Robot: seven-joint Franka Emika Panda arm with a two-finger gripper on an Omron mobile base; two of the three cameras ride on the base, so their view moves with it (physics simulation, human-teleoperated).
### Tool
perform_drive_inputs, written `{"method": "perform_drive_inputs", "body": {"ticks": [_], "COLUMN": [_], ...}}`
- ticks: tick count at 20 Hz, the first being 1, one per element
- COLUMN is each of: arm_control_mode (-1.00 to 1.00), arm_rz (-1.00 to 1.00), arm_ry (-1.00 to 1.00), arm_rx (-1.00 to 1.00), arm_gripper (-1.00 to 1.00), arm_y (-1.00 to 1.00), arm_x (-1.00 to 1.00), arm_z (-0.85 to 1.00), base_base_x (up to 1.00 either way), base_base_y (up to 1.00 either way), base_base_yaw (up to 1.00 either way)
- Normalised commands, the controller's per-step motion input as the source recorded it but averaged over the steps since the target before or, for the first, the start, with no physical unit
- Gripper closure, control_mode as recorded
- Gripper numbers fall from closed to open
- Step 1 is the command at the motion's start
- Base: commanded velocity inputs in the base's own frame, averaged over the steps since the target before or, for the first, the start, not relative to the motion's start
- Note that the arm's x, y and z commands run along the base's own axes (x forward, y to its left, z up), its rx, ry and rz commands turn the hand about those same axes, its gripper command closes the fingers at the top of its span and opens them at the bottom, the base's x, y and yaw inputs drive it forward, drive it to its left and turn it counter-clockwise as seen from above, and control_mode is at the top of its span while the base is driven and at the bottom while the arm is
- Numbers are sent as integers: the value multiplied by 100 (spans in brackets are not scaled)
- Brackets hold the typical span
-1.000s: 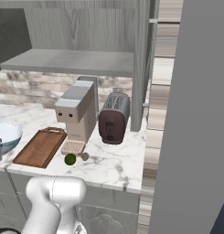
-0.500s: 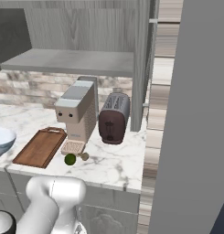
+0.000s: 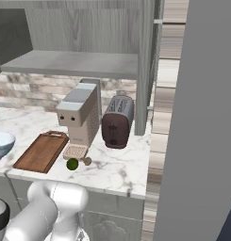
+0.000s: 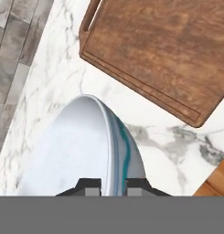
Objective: Open the cabinet. Place the bowl and condiment on the counter. Then place the lime and garlic on the cutting board.
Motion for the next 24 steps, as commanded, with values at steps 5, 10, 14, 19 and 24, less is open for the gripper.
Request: {"method": "perform_drive_inputs", "body": {"ticks": [5, 10, 14, 19, 24], "arm_control_mode": [-100, -100, -100, -100, -100], "arm_rz": [3, 3, 4, 6, 8], "arm_ry": [-1, 0, 0, 0, 0], "arm_rx": [0, 0, 0, 0, 0], "arm_gripper": [100, 100, 100, 100, -100], "arm_y": [21, 22, 17, 5, 0], "arm_x": [19, 22, 6, -5, -21], "arm_z": [-15, -20, -26, -24, -31], "base_base_x": [0, 0, 0, 0, 0], "base_base_y": [0, 0, 0, 0, 0], "base_base_yaw": [0, 0, 0, 0, 0]}}
